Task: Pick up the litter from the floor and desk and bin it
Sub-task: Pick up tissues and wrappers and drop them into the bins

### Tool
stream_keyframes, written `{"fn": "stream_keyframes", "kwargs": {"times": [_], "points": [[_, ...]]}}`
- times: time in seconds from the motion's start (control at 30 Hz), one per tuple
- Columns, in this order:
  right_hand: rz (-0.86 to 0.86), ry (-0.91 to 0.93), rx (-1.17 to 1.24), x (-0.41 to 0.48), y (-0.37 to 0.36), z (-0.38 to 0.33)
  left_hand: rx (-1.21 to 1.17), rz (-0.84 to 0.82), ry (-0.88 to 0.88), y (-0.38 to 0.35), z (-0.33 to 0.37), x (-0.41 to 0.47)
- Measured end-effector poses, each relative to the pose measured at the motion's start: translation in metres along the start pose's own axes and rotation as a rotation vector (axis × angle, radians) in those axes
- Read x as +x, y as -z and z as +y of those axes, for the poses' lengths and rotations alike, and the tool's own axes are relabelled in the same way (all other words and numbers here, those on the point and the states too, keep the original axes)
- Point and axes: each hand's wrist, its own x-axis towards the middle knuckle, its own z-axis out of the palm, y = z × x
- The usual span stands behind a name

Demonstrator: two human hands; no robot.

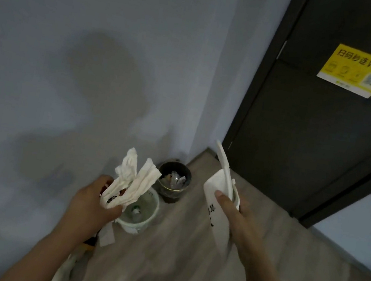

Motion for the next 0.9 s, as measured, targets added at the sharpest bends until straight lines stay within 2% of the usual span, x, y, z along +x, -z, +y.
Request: {"fn": "stream_keyframes", "kwargs": {"times": [0.27,0.57,0.9], "points": [[-0.076,-0.055,0.001,0.103,-0.002,0.000,0.024,-0.011,0.117,-0.039,-0.005,0.077],[-0.099,-0.112,-0.063,0.226,-0.039,-0.013,-0.008,-0.064,0.144,-0.065,-0.028,0.209],[-0.155,-0.184,-0.180,0.350,-0.065,-0.003,0.010,-0.234,0.122,-0.106,-0.030,0.341]]}}
